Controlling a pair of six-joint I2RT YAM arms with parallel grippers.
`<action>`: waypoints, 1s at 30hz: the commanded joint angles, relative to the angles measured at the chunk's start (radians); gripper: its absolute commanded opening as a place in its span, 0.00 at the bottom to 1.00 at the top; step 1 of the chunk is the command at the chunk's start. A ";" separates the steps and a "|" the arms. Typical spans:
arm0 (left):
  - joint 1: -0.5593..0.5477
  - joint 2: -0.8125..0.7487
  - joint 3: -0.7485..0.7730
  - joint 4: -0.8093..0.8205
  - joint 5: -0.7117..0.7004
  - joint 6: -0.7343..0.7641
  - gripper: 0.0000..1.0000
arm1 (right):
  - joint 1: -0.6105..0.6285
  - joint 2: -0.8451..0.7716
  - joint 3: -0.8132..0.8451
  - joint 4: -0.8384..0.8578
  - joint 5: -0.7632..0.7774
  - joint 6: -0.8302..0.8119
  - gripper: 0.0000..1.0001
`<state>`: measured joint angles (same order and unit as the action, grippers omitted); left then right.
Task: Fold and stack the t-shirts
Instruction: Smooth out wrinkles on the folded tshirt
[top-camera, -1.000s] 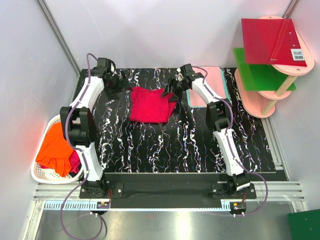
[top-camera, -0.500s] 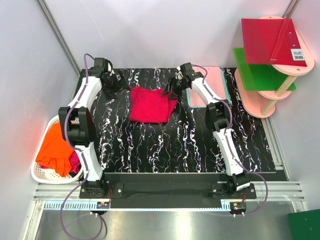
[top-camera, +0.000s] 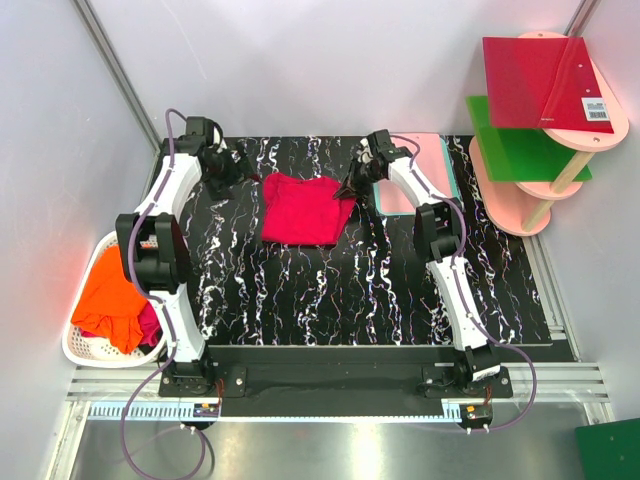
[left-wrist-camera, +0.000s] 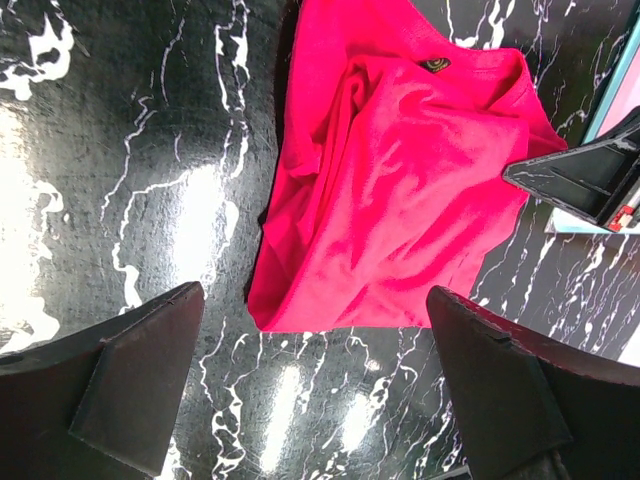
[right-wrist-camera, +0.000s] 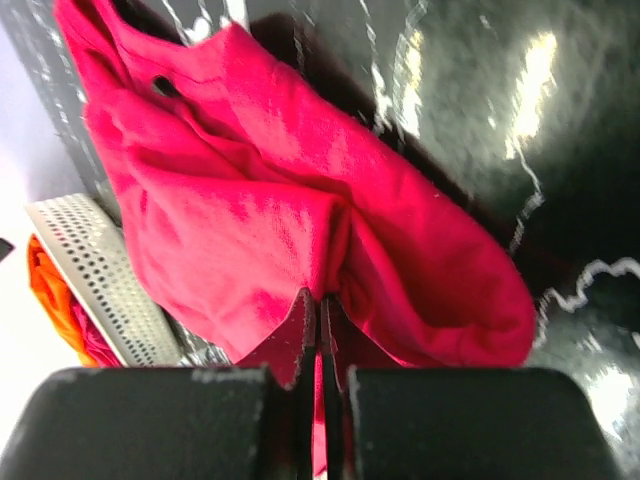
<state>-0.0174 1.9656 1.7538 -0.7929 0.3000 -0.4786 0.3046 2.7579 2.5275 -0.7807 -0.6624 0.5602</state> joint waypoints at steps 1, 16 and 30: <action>0.007 -0.002 -0.014 0.027 0.036 0.008 0.99 | -0.001 -0.156 -0.035 0.011 0.044 -0.062 0.00; 0.007 0.038 -0.024 0.031 0.071 0.008 0.99 | -0.015 -0.236 -0.081 0.060 0.101 -0.085 0.00; -0.007 0.049 0.006 0.050 0.148 0.000 0.99 | -0.024 -0.156 -0.121 0.061 0.329 -0.042 0.00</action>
<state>-0.0177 2.0266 1.7252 -0.7902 0.3786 -0.4789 0.2852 2.5916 2.3581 -0.7380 -0.4419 0.5144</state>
